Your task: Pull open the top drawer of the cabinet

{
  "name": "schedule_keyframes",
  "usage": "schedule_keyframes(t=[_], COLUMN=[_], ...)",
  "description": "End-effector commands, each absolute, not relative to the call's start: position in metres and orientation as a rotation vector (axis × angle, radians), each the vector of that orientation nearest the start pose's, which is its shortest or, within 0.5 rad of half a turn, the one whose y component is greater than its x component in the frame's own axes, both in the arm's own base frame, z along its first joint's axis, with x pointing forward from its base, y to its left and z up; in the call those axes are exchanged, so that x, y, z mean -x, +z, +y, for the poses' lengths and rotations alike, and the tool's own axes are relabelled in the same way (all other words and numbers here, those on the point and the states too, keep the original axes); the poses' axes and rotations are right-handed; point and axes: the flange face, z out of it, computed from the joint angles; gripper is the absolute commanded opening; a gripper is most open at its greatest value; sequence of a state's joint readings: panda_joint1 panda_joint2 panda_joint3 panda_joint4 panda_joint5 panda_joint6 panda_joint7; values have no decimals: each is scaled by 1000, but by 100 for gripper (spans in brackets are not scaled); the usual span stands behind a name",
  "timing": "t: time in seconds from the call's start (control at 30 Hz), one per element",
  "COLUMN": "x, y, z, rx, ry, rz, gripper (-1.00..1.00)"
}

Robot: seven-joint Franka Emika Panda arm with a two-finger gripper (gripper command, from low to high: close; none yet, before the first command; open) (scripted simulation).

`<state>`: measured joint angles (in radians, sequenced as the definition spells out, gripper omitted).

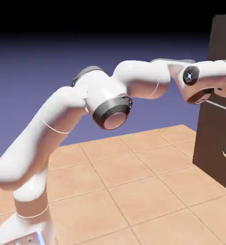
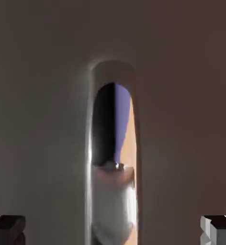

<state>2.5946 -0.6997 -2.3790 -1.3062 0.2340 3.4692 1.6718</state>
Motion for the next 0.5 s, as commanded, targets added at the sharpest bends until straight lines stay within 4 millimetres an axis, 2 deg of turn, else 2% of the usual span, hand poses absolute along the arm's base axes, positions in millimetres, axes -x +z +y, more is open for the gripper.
schedule_keyframes(t=[0.0,0.47], x=[-733,-637], y=[580,580], z=[-91,-91], rx=[614,615], ry=[-613,-613], rz=[1482,1482], gripper=[-100,-100])
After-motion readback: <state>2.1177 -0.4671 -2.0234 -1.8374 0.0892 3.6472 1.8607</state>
